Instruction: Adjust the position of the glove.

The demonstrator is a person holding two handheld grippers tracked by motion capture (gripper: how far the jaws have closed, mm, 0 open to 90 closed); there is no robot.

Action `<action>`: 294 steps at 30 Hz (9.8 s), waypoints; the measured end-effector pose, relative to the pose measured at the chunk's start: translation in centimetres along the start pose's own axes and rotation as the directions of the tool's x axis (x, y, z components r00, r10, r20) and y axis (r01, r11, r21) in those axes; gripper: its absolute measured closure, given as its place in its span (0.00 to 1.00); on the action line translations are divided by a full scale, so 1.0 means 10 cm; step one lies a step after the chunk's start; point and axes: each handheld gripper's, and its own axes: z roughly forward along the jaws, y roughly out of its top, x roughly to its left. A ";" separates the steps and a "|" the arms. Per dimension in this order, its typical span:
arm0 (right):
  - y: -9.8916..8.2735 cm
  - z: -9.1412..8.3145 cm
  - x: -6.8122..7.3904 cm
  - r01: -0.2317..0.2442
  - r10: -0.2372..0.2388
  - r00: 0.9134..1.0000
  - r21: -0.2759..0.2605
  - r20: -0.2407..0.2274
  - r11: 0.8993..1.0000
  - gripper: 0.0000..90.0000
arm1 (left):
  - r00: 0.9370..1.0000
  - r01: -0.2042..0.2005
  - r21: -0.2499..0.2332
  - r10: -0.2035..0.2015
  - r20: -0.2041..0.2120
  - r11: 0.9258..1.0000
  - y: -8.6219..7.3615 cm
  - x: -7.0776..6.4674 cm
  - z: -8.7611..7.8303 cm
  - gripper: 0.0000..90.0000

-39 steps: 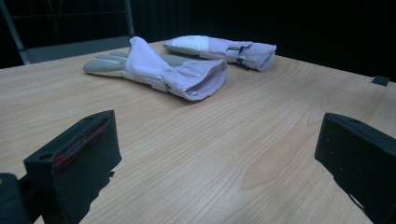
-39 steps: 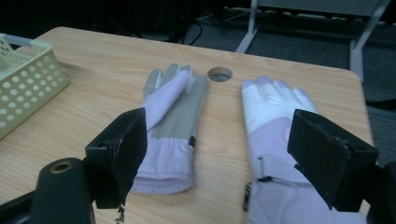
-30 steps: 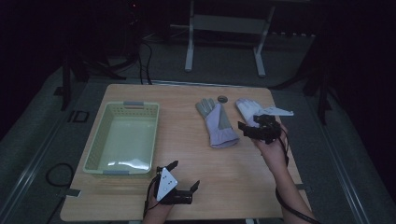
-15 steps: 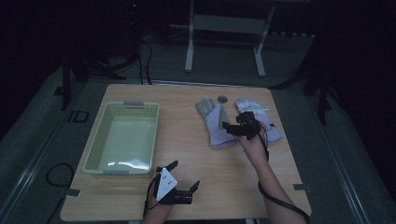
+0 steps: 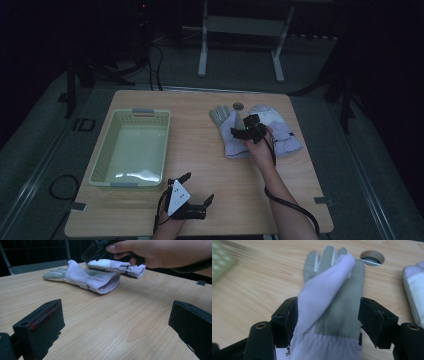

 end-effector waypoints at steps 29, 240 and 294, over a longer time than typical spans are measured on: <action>-0.09 0.32 0.08 -0.040 0.036 0.999 0.116 0.036 0.992 0.94 | 1.000 -0.004 0.011 0.004 0.008 1.000 0.00 -0.01 0.01 0.00; -0.97 -1.55 -0.27 -0.238 0.245 0.952 -0.057 0.183 0.970 0.89 | 1.000 -0.001 0.031 0.001 0.002 1.000 0.01 -0.02 0.01 0.00; -1.05 -1.06 -0.88 -0.070 0.070 0.998 0.091 0.012 0.993 0.54 | 1.000 0.008 0.033 -0.009 0.015 0.999 0.01 0.00 0.01 0.00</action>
